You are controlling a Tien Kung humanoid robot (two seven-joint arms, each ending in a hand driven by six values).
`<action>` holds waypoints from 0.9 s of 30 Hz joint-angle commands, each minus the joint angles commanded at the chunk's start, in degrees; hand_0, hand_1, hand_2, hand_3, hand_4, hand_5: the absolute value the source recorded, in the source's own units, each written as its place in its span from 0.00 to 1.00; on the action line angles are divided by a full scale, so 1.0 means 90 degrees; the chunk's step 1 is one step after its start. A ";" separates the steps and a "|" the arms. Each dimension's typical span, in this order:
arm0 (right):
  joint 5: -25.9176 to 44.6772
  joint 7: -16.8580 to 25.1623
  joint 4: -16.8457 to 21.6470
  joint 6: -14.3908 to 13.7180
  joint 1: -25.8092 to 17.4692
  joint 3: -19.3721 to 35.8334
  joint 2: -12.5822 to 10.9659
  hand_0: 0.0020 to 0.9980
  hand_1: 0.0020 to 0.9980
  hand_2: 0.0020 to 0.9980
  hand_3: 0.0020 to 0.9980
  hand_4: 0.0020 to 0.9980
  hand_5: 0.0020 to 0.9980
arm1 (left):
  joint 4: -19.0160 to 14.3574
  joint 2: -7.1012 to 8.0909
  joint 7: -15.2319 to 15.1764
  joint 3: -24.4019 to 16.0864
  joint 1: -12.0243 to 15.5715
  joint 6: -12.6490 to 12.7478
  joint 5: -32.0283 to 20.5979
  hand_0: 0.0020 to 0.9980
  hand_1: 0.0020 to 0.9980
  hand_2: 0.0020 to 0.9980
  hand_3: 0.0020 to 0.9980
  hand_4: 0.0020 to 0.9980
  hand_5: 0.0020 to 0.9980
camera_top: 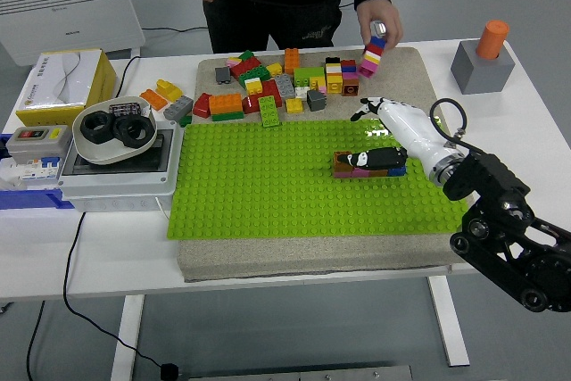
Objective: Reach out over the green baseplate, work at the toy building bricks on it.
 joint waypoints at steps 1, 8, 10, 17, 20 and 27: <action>0.0167 0.0106 0.0141 -0.0114 -0.0170 0.0157 -0.0036 0.87 0.90 0.90 0.69 0.96 0.49 | -0.0004 -0.0008 -0.0001 0.0018 0.0010 0.0005 -0.0017 0.76 0.71 0.60 0.44 0.62 0.32; 0.1140 0.0871 0.0971 -0.0773 -0.1217 0.1102 -0.0204 0.77 0.79 0.82 0.69 0.95 0.49 | -0.0049 -0.0037 -0.0023 0.0279 0.0011 -0.0027 -0.0171 0.76 0.71 0.60 0.47 0.62 0.32; 0.1397 0.1069 0.1081 -0.0870 -0.1445 0.1337 -0.0210 0.77 0.79 0.82 0.69 0.95 0.49 | -0.0063 -0.0027 -0.0033 0.0346 -0.0007 -0.0043 -0.0203 0.76 0.71 0.60 0.47 0.62 0.32; 0.2519 0.1495 0.1098 -0.0964 -0.2039 0.2357 -0.0145 0.69 0.69 0.74 0.66 0.94 0.48 | -0.0107 0.0051 -0.0073 0.0541 -0.0128 -0.0076 -0.0293 0.76 0.71 0.60 0.47 0.62 0.32; 0.2786 0.1519 0.1130 -0.0955 -0.2177 0.2743 -0.0129 0.67 0.60 0.65 0.63 0.94 0.47 | -0.0132 0.0087 -0.0091 0.0623 -0.0171 -0.0069 -0.0382 0.76 0.71 0.60 0.46 0.62 0.31; 0.2878 0.1499 0.1194 -0.0909 -0.2423 0.3620 -0.0095 0.66 0.56 0.59 0.62 0.93 0.47 | -0.0187 0.0144 -0.0160 0.0785 -0.0234 -0.0027 -0.0616 0.76 0.71 0.60 0.45 0.61 0.32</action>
